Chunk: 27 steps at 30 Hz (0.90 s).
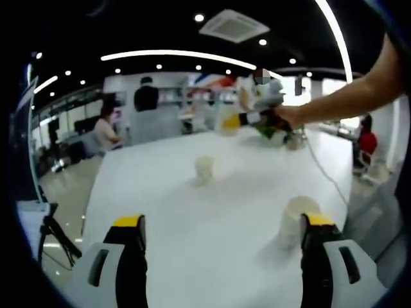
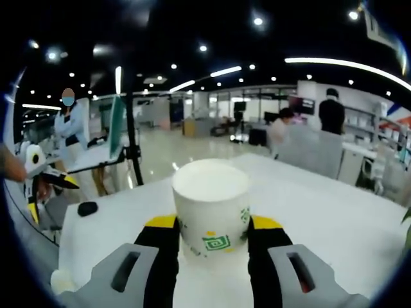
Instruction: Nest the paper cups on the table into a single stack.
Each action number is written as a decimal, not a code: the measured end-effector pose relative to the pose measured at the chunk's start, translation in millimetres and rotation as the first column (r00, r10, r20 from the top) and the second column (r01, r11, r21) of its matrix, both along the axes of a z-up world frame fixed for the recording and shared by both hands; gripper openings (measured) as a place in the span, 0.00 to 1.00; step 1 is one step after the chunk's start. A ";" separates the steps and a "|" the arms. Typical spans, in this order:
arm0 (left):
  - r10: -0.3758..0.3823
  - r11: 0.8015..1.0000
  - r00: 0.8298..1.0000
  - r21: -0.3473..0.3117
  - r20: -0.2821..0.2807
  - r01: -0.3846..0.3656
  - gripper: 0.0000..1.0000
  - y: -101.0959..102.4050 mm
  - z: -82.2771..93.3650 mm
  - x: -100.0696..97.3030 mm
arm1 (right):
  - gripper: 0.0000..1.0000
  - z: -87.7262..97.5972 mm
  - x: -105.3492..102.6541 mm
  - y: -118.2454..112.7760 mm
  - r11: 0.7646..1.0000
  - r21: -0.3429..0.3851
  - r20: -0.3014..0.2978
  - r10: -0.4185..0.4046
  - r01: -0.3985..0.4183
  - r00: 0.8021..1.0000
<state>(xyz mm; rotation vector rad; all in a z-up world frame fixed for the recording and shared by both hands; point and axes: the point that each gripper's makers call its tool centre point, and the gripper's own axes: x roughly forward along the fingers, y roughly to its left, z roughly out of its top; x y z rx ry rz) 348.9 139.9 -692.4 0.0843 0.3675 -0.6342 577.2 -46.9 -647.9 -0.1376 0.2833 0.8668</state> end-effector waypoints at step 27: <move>-0.049 0.999 0.999 0.007 0.005 0.049 1.00 -11.0 9.5 -15.4 | 0.38 -5.8 -73.7 21.7 0.998 -0.020 -0.012 0.061 -0.061 0.998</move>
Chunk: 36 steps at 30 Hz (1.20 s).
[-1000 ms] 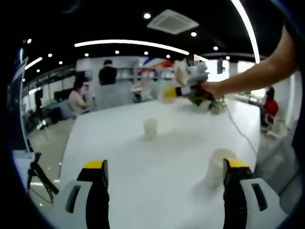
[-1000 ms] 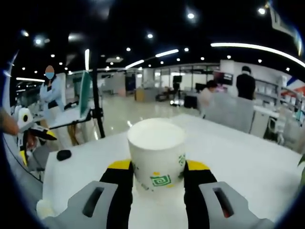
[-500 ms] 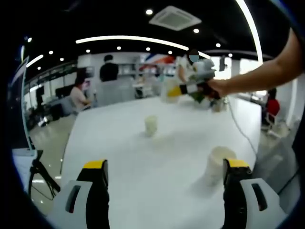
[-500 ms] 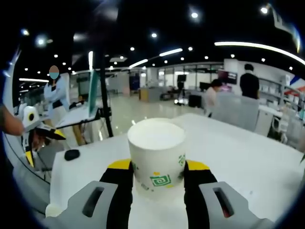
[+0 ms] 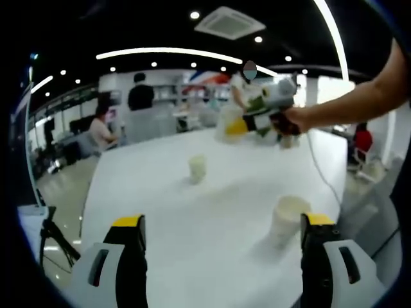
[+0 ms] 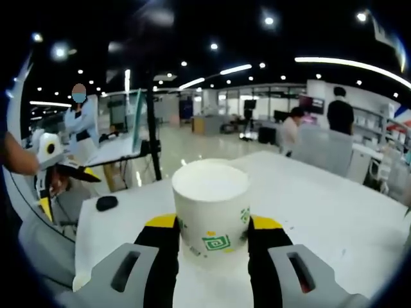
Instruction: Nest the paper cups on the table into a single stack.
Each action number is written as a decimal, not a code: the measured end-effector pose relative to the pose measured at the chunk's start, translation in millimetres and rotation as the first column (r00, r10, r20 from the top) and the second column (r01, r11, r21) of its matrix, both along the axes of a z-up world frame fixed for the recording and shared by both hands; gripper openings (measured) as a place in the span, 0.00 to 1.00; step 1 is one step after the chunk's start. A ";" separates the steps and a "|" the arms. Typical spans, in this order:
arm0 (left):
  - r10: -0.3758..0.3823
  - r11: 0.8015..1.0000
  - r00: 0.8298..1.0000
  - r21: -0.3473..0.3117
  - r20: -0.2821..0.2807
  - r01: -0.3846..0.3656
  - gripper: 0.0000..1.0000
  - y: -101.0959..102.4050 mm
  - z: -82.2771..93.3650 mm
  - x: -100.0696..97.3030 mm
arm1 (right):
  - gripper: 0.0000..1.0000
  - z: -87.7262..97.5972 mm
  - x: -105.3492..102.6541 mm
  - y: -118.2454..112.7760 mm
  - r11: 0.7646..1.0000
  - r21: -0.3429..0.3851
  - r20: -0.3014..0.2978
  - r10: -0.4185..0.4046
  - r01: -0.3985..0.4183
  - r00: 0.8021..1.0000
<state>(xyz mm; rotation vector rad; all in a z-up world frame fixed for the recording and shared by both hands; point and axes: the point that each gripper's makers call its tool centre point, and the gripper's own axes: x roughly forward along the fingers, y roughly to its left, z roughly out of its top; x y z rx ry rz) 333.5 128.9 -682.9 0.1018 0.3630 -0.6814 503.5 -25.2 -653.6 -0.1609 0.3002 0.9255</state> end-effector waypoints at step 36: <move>-0.084 0.994 0.996 -0.071 0.037 0.086 1.00 -38.5 55.9 3.6 | 0.37 -0.4 -89.5 14.2 0.996 0.032 -0.061 0.082 -0.080 0.995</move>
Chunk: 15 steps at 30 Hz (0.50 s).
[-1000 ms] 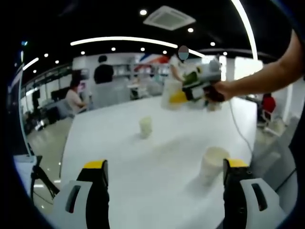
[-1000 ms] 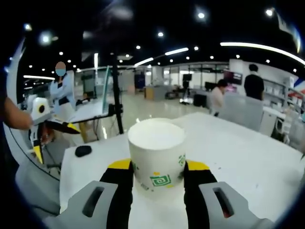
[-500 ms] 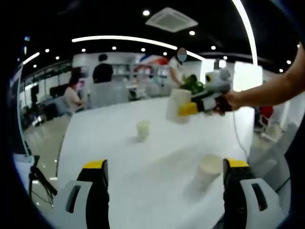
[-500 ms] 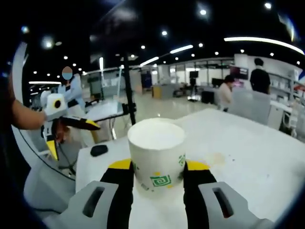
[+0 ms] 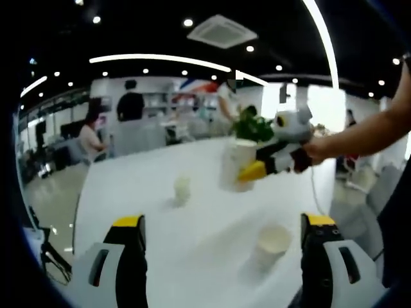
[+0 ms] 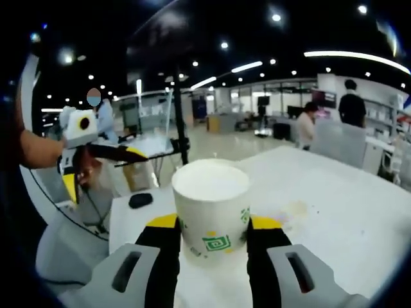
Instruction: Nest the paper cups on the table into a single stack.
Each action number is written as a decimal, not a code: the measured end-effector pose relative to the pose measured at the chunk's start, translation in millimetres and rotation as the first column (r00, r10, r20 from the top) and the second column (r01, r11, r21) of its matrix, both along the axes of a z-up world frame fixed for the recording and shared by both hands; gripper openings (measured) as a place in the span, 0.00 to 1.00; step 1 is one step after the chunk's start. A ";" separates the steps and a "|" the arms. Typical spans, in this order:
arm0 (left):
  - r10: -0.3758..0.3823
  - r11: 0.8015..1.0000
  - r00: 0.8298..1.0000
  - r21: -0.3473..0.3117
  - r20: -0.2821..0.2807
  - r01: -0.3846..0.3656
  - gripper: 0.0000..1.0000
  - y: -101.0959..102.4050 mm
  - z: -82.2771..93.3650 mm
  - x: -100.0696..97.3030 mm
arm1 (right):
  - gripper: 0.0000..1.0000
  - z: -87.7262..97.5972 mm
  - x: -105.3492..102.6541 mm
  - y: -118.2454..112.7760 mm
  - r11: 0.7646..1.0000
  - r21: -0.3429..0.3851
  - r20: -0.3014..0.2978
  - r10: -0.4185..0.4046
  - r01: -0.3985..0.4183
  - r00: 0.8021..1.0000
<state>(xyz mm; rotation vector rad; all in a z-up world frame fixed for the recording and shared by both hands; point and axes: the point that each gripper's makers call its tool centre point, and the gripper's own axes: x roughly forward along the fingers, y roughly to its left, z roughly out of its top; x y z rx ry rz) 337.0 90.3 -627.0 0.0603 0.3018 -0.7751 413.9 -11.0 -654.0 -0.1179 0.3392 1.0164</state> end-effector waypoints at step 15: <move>-0.070 0.997 0.997 -0.034 0.014 0.071 1.00 -36.1 5.5 -2.7 | 0.37 -7.3 -45.4 13.4 0.998 -0.004 -0.032 0.067 -0.067 0.997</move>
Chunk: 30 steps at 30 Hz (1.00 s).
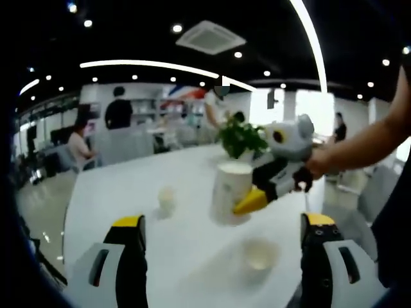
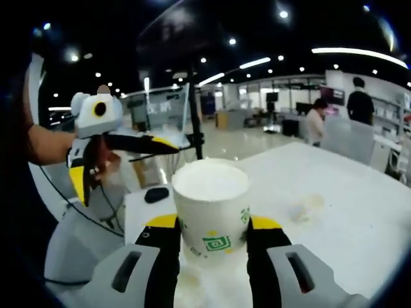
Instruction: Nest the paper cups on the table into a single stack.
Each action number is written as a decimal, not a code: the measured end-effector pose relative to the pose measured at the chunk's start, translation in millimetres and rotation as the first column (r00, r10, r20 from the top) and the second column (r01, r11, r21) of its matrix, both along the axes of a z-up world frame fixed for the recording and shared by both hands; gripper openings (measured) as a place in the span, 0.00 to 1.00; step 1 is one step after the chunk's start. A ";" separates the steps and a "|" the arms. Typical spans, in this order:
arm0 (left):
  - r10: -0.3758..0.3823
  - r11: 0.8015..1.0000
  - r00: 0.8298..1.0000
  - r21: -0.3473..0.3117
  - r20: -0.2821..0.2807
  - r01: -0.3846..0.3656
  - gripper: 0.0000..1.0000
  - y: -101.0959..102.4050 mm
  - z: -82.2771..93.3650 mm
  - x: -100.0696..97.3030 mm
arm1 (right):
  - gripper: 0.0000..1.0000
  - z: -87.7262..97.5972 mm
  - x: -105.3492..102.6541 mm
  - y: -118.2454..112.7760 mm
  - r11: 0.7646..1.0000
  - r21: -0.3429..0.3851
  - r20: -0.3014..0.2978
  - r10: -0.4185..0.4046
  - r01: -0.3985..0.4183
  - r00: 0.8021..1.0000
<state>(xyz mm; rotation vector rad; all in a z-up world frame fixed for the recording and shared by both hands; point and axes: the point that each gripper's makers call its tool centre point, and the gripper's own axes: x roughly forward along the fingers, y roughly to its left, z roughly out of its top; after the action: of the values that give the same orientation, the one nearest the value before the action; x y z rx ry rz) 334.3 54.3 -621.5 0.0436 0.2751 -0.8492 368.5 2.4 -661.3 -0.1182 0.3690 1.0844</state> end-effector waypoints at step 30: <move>-0.154 0.988 0.987 -0.011 0.035 0.154 0.48 -50.2 9.1 -15.1 | 0.37 5.0 -57.7 21.2 0.994 0.019 -0.055 0.109 -0.108 0.993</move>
<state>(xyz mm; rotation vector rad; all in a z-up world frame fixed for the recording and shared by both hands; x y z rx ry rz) 319.2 4.1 -612.3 0.0672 0.2362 -1.0032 310.9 23.6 -656.3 -0.0944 0.4079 1.1993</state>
